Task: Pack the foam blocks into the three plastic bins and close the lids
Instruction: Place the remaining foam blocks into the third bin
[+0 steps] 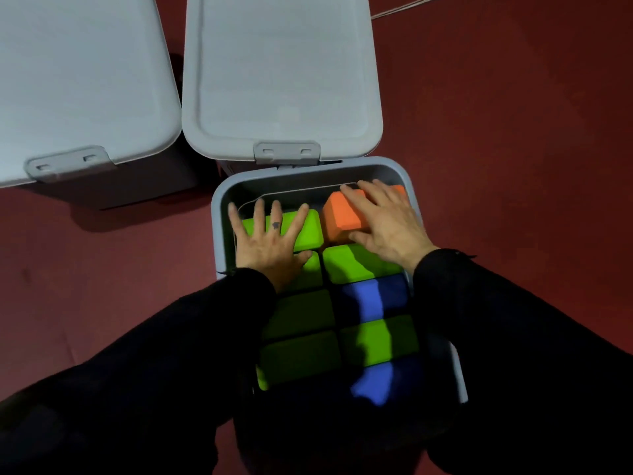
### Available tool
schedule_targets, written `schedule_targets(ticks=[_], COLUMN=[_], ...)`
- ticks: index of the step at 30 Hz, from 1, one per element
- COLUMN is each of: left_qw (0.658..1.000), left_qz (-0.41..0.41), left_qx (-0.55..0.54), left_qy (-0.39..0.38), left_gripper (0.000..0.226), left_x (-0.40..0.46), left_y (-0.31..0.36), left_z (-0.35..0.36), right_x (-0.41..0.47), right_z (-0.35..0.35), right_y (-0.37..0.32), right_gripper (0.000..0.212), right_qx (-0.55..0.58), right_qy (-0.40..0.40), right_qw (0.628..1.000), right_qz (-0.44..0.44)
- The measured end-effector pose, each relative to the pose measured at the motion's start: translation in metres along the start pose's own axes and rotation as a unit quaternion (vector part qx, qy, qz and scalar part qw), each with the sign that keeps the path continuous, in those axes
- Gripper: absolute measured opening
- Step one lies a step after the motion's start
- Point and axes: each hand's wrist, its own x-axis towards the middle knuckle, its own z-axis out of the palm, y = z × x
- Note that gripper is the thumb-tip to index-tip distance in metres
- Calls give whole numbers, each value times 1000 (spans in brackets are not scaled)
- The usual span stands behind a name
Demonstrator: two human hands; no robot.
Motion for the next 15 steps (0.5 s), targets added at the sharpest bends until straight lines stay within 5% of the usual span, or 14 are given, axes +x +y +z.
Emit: schedule_targets(ticks=[5, 15], left_qw=[995, 995], left_qz=[-49, 21], left_qx=[-80, -54], left_qy=[-44, 77], left_gripper=[89, 79], left_x=[7, 1], left_y=[13, 4], left_z=[20, 46], right_x=[-1, 3], right_z=[28, 88], right_y=[-10, -25], right_gripper=[92, 90], right_qx=[10, -63], right_qy=[14, 36], right_qw=[1000, 997], right_qz=[15, 4])
